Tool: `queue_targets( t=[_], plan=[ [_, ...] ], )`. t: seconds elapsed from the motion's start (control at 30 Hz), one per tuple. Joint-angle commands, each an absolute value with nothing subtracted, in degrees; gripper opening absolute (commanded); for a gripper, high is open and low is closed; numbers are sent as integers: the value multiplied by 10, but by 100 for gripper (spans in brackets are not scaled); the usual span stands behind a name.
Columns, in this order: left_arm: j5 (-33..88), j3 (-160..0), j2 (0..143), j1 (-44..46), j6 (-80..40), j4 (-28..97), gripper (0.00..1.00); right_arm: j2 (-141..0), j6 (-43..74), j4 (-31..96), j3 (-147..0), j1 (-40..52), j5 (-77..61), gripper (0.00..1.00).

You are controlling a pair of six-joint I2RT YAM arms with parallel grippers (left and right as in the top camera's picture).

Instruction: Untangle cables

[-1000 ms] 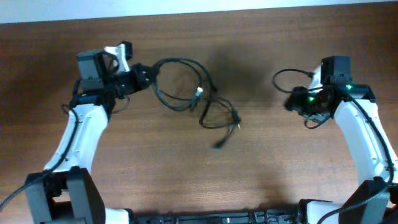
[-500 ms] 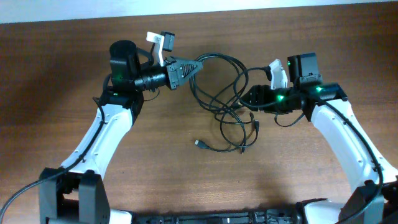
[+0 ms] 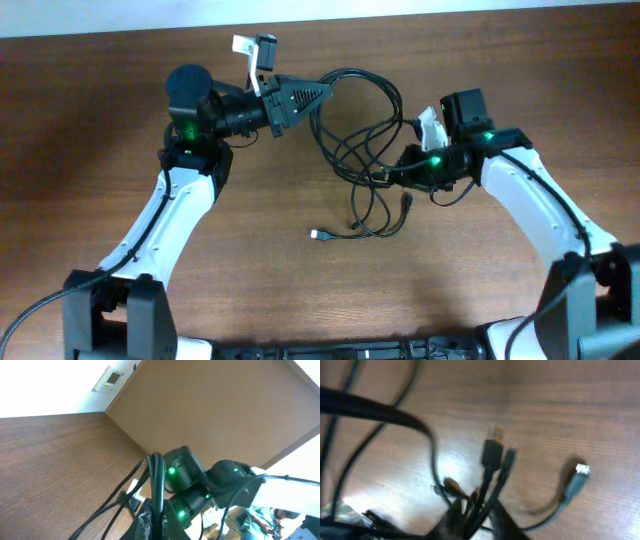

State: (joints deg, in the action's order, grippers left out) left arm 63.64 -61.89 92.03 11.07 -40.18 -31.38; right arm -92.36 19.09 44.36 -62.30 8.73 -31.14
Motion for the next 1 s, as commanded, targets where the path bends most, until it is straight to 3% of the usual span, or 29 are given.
queue_targets(
  t=[0.0, 0.2, 0.33, 0.5, 0.57, 0.63, 0.67, 0.83, 0.97],
  plan=[
    [613, -630, 904, 90, -416, -326, 0, -942, 189, 463, -623, 91, -301, 12],
    [556, -630, 904, 66, -416, -318, 0, -942, 189, 495, -623, 88, -262, 8],
    [558, -629, 904, 83, -366, -198, 0, -942, 143, 495, -636, 69, -263, 32],
    [425, -629, 904, 134, -147, 84, 0, -942, 137, 514, -680, 35, -263, 41],
    [387, -629, 904, 145, -100, 133, 18, -941, 124, 526, -698, 23, -263, 44],
    [363, -629, 904, 148, -56, 167, 51, -941, 103, 536, -710, 14, -262, 45],
    [329, -629, 904, 147, -44, 182, 72, -941, 90, 541, -711, 11, -261, 51],
    [177, -629, 904, 144, -42, 187, 75, -941, 83, 559, -711, 10, -232, 53],
    [175, -629, 904, 148, -42, 190, 74, -941, 83, 551, -711, 11, -233, 55]
  ],
)
